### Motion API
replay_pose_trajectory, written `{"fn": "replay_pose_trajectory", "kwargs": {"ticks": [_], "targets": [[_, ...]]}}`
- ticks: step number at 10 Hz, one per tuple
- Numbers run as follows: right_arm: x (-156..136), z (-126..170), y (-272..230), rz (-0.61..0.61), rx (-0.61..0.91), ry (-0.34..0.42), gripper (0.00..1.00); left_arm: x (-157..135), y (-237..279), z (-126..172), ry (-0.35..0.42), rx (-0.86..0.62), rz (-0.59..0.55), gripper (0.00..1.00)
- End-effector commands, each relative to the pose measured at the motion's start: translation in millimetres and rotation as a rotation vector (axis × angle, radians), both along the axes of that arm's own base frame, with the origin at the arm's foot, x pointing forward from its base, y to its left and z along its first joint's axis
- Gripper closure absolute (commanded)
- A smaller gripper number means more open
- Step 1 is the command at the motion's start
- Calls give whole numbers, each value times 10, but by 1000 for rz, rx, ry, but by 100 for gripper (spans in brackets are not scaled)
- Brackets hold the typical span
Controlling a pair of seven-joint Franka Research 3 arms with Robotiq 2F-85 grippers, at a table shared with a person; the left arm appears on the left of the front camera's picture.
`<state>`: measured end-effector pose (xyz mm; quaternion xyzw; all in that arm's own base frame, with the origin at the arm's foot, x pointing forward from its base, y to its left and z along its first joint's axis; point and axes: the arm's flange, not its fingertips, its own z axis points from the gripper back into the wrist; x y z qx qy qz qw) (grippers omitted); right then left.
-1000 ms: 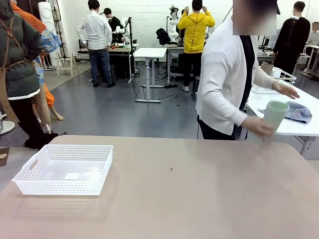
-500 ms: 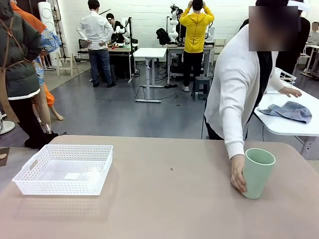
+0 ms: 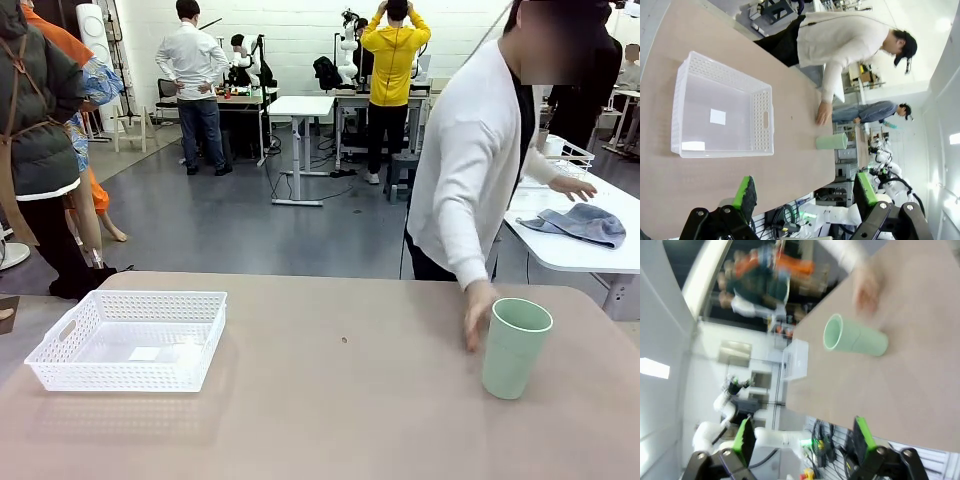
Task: Clean and organize the cups into the basket.
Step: Pick up the Organizing basket and move it to the center of the table, then pick up the Reusable plastic cup from the right side of the table and place it inside the Organizing basket.
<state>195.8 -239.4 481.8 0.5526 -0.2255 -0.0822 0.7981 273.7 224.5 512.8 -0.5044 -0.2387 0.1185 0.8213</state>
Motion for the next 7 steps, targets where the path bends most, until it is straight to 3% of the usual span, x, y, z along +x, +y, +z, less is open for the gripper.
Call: {"fn": "replay_pose_trajectory", "kwargs": {"ticks": [1, 2, 4, 7], "targets": [[171, -128, -41, 348, -145, -239, 0, 204, 41, 49, 35, 103, -135, 0], [266, -178, -44, 503, -228, -384, 0, 308, 26, 77, 98, 134, -206, 0], [461, -239, -88, 749, -342, -574, 0, 533, -25, 144, 212, 284, -297, 0], [761, -413, -180, 748, -384, -681, 0, 885, -238, 149, 385, 494, -261, 0]]}}
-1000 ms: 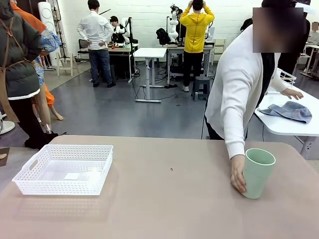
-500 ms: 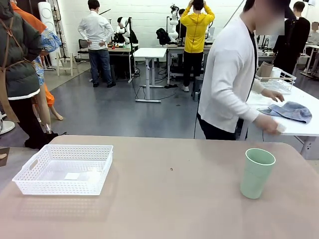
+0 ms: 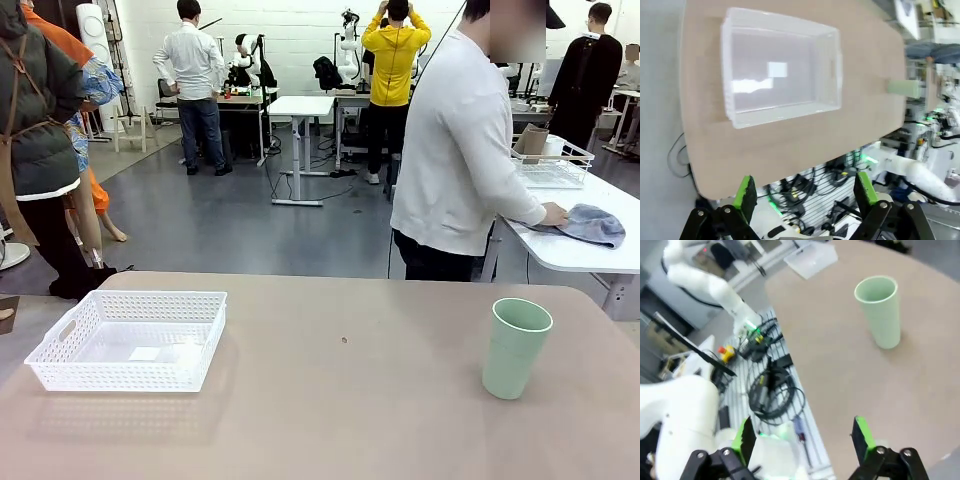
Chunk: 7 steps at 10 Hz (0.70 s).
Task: Clean and organize the cups into the basket.
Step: Pick up the Organizing basket and move it to the center of the table, then pick up the Reusable plastic cup from the right side of the table and place it inside the Organizing basket.
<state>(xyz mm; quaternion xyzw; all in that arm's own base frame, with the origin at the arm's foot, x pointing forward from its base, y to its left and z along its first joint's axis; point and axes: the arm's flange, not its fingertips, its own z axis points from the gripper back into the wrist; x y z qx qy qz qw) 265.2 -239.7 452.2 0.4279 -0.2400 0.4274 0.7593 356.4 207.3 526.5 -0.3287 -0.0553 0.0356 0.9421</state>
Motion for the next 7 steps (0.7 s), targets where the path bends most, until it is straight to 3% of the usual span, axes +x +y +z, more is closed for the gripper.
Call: {"fn": "replay_pose_trajectory", "kwargs": {"ticks": [1, 3, 7], "targets": [[123, -159, -183, -1, 82, -63, 0, 121, -194, -20, 43, 177, 37, 0], [204, -214, -157, -29, 108, -71, 0, 165, -554, -108, -29, 387, 92, 0], [241, -288, -241, -77, 150, -46, 0, 130, -1045, -367, -84, 537, 109, 0]]}}
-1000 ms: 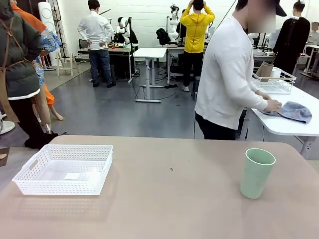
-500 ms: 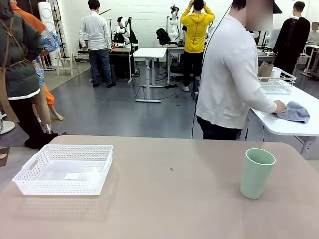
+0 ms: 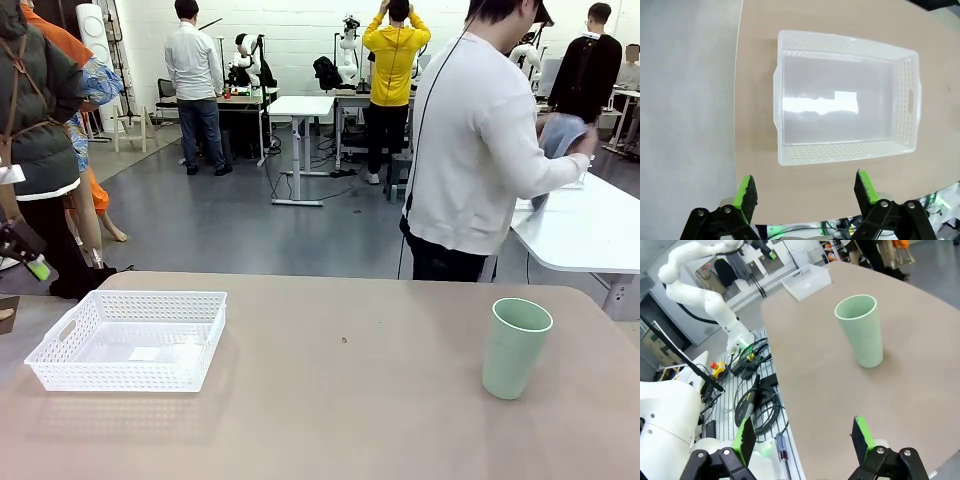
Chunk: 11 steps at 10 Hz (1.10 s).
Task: Clean and organize the cups into the basket.
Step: Pick up the Organizing basket and move it to the center of the table, then pick up the Reusable plastic cup from the right side of the table and place it inside the Organizing basket.
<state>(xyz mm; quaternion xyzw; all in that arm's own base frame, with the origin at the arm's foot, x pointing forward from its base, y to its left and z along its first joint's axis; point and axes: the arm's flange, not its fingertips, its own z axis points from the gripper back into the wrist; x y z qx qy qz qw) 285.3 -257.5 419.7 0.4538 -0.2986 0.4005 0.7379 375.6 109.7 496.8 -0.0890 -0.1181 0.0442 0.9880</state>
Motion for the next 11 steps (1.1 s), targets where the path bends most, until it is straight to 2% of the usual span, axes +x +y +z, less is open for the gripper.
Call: {"fn": "replay_pose_trajectory", "kwargs": {"ticks": [1, 2, 3, 4, 7, 8, 9, 10, 11], "targets": [[22, 28, -107, -61, 53, 33, 0, -75, -110, -117, -13, 89, 39, 0], [0, 0, 0, 0, 0, 0, 0, -84, -94, -136, -33, 97, 53, 0], [0, 0, 0, 0, 0, 0, 0, -130, -17, -99, -39, 67, 57, 0], [0, 0, 0, 0, 0, 0, 0, -53, -84, -119, -14, 57, 15, 0], [23, -14, 3, -6, 7, 9, 0, -74, -57, -115, -24, 55, 21, 0], [195, -113, 74, 16, -24, -73, 0, -29, -60, -199, 4, 123, 47, 0], [425, -272, 119, 31, -21, -124, 0, -21, -91, -181, -9, 159, 40, 0], [650, -438, 186, 33, -24, -194, 0, 9, -114, -180, 5, 143, 13, 0], [807, -559, 263, 50, -14, -228, 0, 47, -162, -241, 20, 176, 9, 0]]}}
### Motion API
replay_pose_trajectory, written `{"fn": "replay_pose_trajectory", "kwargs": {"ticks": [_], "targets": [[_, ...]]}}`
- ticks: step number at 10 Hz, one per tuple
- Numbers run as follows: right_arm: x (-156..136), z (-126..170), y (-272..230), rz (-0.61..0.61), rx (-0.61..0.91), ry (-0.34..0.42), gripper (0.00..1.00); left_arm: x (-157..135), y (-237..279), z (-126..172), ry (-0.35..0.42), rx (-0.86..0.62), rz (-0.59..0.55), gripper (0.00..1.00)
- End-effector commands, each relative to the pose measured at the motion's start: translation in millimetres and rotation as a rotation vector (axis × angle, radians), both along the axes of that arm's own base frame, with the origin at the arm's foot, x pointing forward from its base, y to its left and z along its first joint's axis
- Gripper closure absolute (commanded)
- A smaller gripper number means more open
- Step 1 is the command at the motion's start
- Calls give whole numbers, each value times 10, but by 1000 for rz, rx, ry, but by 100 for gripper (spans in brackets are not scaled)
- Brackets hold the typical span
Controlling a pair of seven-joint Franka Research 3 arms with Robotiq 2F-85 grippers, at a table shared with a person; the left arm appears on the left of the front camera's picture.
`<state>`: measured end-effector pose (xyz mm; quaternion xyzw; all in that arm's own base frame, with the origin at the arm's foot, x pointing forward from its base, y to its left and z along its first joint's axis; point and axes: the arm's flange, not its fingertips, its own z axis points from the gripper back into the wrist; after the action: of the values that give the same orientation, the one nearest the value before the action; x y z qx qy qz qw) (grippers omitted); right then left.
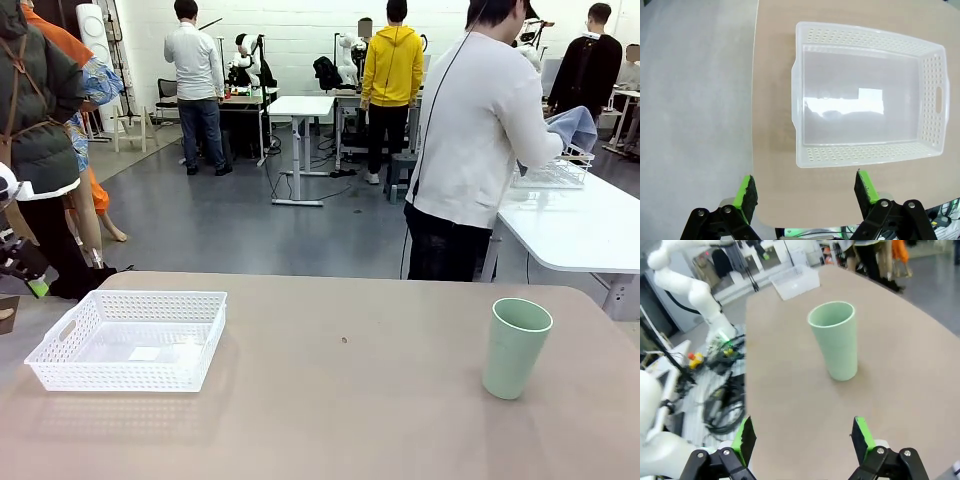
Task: Clean and organize the cups into the basket.
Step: Pick up the Organizing basket and move it to the center of the table, then pick up the Reusable plastic cup from the right side of the table and place it inside the Organizing basket.
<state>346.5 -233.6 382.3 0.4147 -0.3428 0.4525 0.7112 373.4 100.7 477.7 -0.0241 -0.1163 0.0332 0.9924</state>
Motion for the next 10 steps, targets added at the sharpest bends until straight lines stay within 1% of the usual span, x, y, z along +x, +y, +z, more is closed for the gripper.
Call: {"fn": "replay_pose_trajectory", "kwargs": {"ticks": [1, 2, 4, 5, 6, 7, 9, 10], "targets": [[317, -280, 95, 14, 9, -94, 0, 86, -104, -106, 29, 60, 15, 0], [435, -393, 156, 20, 9, -100, 0, 95, -139, -158, 40, 65, 26, 0], [671, -709, 344, 50, -21, -108, 0, 82, -241, -235, 50, 93, 17, 0], [755, -818, 436, 57, -30, -112, 0, 53, -283, -254, 28, 122, 33, 0], [840, -902, 506, 66, -45, -121, 0, 12, -320, -265, 14, 139, 35, 0], [924, -970, 567, 67, -52, -117, 0, 82, -201, -203, 57, 68, -1, 0], [1034, -1089, 781, 85, -32, -93, 0, 82, -201, -203, 57, 68, -1, 0], [1048, -1103, 897, 105, -27, -102, 0, 82, -201, -203, 57, 68, -1, 0]]}}
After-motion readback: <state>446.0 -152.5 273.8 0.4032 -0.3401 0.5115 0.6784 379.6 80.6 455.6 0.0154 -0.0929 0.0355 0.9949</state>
